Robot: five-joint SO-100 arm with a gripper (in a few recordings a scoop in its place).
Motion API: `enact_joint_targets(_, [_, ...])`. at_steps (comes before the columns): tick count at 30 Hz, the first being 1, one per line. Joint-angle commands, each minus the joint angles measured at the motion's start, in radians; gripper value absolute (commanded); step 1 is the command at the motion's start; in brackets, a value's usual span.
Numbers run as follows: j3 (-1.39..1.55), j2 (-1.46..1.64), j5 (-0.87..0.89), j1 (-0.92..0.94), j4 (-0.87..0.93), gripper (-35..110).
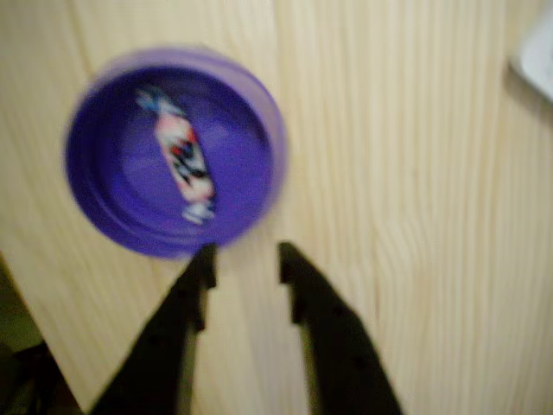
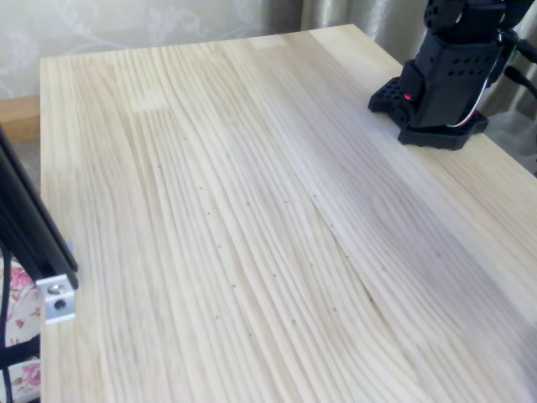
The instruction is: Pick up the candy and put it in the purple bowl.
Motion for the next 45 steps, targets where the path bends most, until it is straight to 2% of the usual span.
enact_joint_targets(1, [0.064,0.210,-0.077,0.051,0.021,5])
enact_joint_targets(9, [0.270,0.376,-0.181,0.238,0.038,1])
enact_joint_targets(24, [0.479,0.551,-0.186,0.623,0.034,-1])
enact_joint_targets(38, [0.805,0.822,-0.189,0.861,-0.006,-1])
enact_joint_targets(45, [0.842,0.884,-0.075,1.062,-0.018,-1])
